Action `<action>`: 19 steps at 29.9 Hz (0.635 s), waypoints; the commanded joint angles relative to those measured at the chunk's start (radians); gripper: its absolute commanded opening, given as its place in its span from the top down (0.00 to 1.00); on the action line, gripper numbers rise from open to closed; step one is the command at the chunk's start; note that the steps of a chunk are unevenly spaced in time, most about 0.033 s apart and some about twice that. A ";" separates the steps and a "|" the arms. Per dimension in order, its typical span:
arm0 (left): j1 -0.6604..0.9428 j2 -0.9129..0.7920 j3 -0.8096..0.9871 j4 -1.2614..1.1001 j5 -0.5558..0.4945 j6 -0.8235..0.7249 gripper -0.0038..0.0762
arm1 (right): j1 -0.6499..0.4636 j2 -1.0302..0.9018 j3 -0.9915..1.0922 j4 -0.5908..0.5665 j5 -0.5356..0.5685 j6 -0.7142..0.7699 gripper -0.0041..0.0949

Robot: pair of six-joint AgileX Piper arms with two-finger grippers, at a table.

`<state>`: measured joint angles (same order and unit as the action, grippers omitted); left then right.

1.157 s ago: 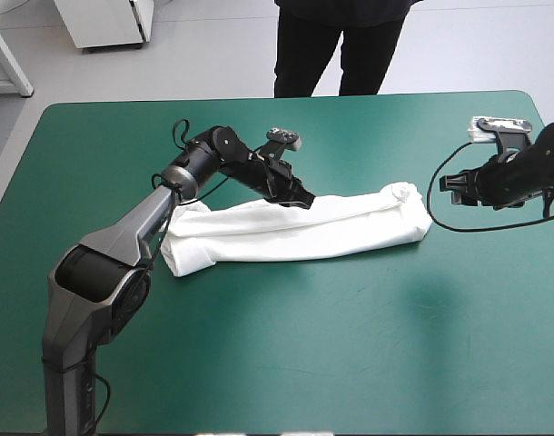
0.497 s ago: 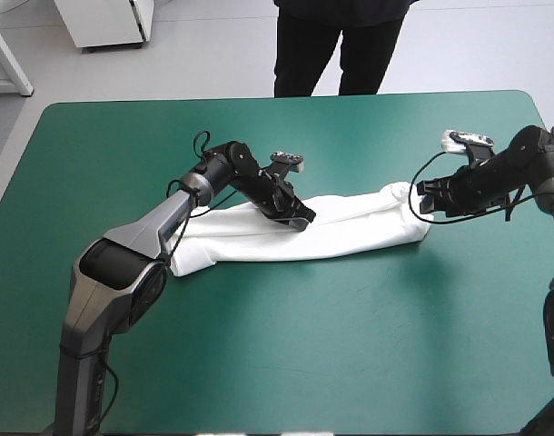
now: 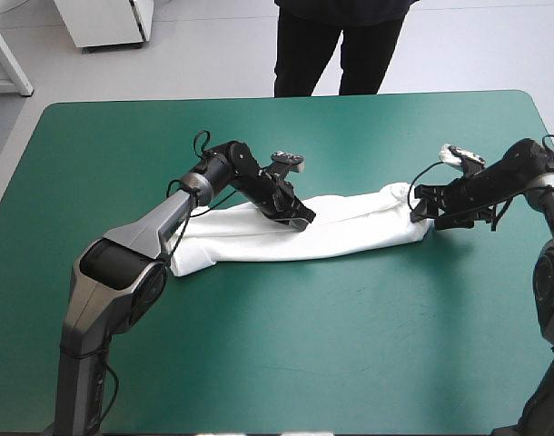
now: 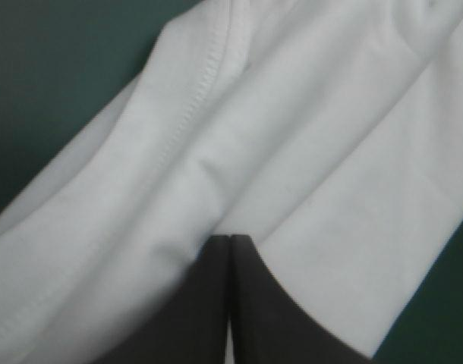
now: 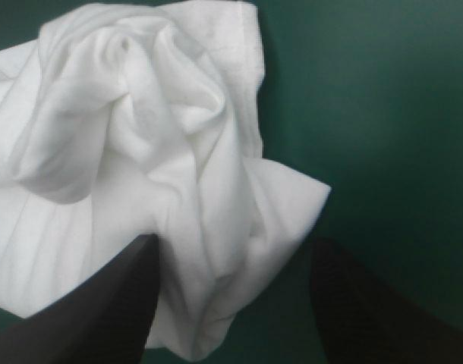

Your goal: Fold the cloth

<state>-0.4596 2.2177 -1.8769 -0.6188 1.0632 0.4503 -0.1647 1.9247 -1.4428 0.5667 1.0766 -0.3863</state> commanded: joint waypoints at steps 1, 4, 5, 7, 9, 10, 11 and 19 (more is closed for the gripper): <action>-0.006 -0.059 -0.026 -0.022 0.002 0.001 0.98 | -0.007 -0.016 -0.048 0.055 -0.001 -0.016 0.39; -0.006 -0.059 -0.026 -0.022 0.005 0.003 0.98 | -0.007 0.009 -0.050 0.086 0.001 -0.016 0.39; -0.006 -0.059 -0.026 -0.022 0.005 0.003 0.98 | -0.007 0.014 -0.050 0.098 0.001 -0.024 0.39; -0.006 -0.059 -0.026 -0.021 0.005 0.005 0.98 | -0.007 0.028 -0.050 0.118 0.001 -0.035 0.39; -0.006 -0.059 -0.026 -0.018 0.005 0.005 0.98 | -0.007 0.039 -0.050 0.121 -0.001 -0.035 0.43; -0.006 -0.059 -0.026 -0.018 0.005 0.005 0.98 | -0.007 0.042 -0.050 0.126 -0.003 -0.039 0.48; -0.006 -0.059 -0.026 -0.018 0.005 0.005 0.98 | -0.007 0.044 -0.050 0.126 -0.001 -0.044 0.54; -0.006 -0.059 -0.026 -0.002 0.002 0.016 0.98 | -0.007 0.044 -0.051 0.254 0.017 -0.147 0.97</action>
<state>-0.4596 2.2177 -1.8769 -0.6139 1.0642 0.4607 -0.1715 2.0167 -1.4746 0.7268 1.0793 -0.4930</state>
